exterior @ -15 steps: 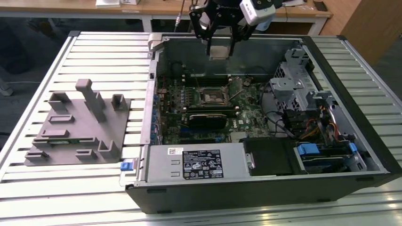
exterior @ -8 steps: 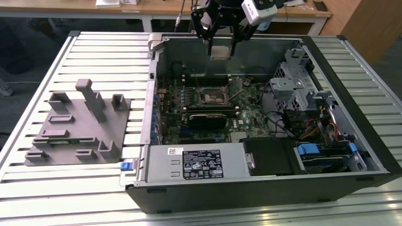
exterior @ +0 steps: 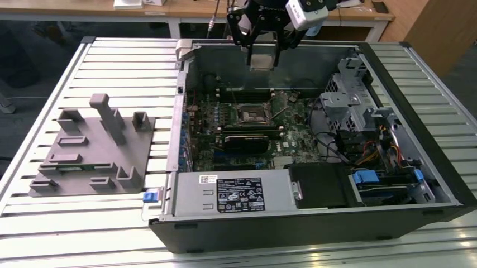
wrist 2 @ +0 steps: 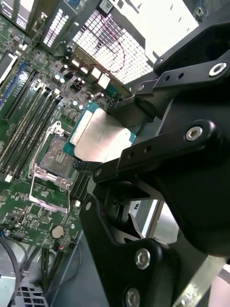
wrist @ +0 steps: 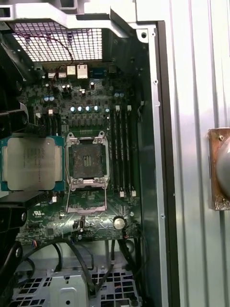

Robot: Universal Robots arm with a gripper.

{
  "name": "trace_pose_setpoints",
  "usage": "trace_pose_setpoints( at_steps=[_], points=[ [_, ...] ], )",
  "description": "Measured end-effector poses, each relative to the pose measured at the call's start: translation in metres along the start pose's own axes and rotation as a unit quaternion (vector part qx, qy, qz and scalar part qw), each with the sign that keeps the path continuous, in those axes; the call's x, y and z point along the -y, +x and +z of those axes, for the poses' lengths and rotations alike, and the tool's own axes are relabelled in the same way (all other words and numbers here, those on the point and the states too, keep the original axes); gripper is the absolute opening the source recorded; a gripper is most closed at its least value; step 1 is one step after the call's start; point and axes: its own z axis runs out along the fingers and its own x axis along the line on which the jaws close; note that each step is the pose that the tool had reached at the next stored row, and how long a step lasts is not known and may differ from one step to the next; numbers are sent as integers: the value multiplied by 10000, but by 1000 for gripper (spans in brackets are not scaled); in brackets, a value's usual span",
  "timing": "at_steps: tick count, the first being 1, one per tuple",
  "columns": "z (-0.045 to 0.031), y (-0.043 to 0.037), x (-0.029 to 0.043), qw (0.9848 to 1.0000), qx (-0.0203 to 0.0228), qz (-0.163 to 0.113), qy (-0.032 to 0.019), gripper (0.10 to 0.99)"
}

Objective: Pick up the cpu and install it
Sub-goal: 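Place the cpu into insertion slot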

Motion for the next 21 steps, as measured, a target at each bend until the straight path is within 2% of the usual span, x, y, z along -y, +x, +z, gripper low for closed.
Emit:
trace_pose_setpoints(
  at_steps=[4,21],
  points=[
    [2,0,0,9999,8,139,-2,533],
    [7,0,1,9991,25,434,-6,533]
  ],
)
